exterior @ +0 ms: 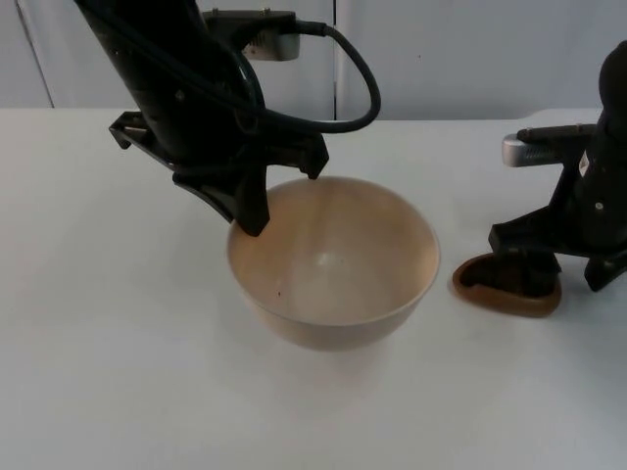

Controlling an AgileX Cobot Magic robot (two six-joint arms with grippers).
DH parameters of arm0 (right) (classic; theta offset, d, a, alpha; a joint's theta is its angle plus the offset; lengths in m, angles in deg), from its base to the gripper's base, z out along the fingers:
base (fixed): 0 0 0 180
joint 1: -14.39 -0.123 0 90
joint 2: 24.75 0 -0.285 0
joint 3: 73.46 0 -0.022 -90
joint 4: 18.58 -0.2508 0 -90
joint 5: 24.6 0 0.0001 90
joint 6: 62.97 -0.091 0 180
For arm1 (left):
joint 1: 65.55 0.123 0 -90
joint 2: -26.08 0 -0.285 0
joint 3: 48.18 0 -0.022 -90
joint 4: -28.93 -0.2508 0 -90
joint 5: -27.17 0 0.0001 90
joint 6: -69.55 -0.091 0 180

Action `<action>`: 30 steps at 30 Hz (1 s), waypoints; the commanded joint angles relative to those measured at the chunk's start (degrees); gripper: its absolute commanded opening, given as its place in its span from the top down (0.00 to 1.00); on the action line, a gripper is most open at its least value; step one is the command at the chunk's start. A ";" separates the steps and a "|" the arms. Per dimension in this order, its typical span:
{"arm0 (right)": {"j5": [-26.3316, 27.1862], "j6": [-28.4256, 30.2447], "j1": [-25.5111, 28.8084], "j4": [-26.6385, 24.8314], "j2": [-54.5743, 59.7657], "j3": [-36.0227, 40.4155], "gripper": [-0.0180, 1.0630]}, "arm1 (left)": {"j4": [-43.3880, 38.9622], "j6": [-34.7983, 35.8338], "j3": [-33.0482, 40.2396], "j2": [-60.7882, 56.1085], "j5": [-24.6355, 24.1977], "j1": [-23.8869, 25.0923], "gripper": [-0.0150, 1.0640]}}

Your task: Pick up the bowl with the left hand and pour the coffee beans from the cup into the bowl with the right hand.

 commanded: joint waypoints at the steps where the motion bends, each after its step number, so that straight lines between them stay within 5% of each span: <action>1: 0.38 -0.22 -0.18 0.71 -0.38 0.41 0.44 | 0.90 0.06 -0.19 -0.18 -0.28 -0.29 0.99; 17: 1.54 -1.69 -0.18 0.72 -0.38 0.41 0.55 | 1.01 0.06 -0.19 -0.18 -0.28 -0.29 0.99; 26: 2.98 -1.68 -0.18 0.72 -0.38 0.41 0.90 | 1.01 0.06 -0.19 -0.18 -0.28 -0.29 0.99; 30: 3.55 -1.68 -0.18 0.72 -0.38 0.41 0.98 | 0.88 0.06 -0.19 -0.18 -0.28 -0.29 0.99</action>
